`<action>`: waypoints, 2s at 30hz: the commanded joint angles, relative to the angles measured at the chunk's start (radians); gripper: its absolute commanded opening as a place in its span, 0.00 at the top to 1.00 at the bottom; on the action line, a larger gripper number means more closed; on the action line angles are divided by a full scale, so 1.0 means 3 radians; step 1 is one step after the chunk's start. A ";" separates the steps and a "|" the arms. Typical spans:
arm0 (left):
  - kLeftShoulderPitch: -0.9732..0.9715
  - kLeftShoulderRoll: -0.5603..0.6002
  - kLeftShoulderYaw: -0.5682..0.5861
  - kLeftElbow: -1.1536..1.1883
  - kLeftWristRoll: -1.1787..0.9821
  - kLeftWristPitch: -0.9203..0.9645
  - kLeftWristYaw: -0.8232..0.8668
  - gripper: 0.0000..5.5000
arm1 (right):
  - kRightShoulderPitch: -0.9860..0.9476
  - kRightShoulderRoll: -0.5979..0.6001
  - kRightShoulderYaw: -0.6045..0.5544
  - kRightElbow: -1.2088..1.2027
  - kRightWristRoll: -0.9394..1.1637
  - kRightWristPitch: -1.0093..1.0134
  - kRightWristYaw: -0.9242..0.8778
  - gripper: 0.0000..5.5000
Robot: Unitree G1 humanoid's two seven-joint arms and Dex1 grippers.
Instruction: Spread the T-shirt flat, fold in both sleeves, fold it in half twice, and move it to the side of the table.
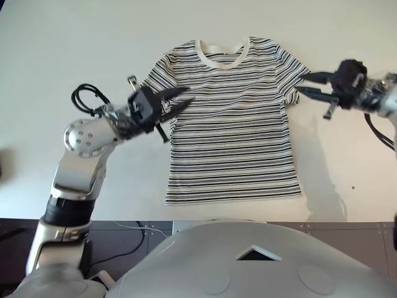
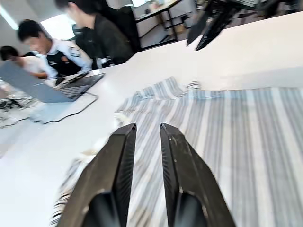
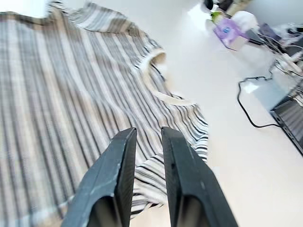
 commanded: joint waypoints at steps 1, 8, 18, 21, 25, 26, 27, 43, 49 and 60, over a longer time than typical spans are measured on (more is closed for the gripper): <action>-0.0458 -0.0287 -0.0182 0.0804 0.0637 -0.0120 0.0438 0.83 | -0.0580 0.0464 0.0270 0.1071 -0.0471 -0.0407 -0.0347 0.83; -0.0866 -0.0344 -0.0559 0.2051 0.1513 -0.0594 0.0662 0.83 | -0.0905 0.0756 0.0529 0.2569 -0.0975 -0.1038 -0.0546 0.83; -0.1206 -0.0516 -0.0615 0.2780 0.1786 -0.1045 0.0902 0.83 | -0.1077 0.0724 0.0528 0.3398 -0.1247 -0.1517 -0.0877 0.83; -0.1202 -0.0598 -0.0443 0.2680 0.1545 -0.1104 0.0854 0.83 | -0.1073 0.0745 0.0467 0.3305 -0.1158 -0.1663 -0.0775 0.83; -0.1057 -0.0662 0.0016 0.1886 0.0863 -0.0691 0.0702 0.83 | -0.0994 0.0677 0.0155 0.2831 -0.0798 -0.1737 -0.0613 0.83; -0.1004 -0.0679 0.0236 0.1602 0.0586 -0.0366 0.0727 0.83 | -0.0955 0.0643 -0.0008 0.2613 -0.0629 -0.1680 -0.0619 0.83; -0.0952 -0.0683 0.0415 0.1385 0.0370 -0.0071 0.0758 0.83 | -0.0913 0.0612 -0.0146 0.2419 -0.0491 -0.1612 -0.0637 0.83; -0.0264 -0.0934 0.1393 0.0894 -0.0876 0.2282 0.1072 0.71 | 0.0010 0.0396 -0.0893 0.0592 -0.0067 -0.0551 -0.1075 0.83; -0.0487 -0.1009 0.1169 0.1459 -0.0662 0.1911 0.0904 0.66 | 0.0066 0.0413 -0.0905 0.0496 -0.0073 -0.0447 -0.1108 0.83; -0.0939 -0.1160 0.1274 0.2383 -0.0586 0.1399 0.0911 0.66 | 0.0060 0.0470 -0.0804 0.0501 -0.0137 -0.0456 -0.1127 0.83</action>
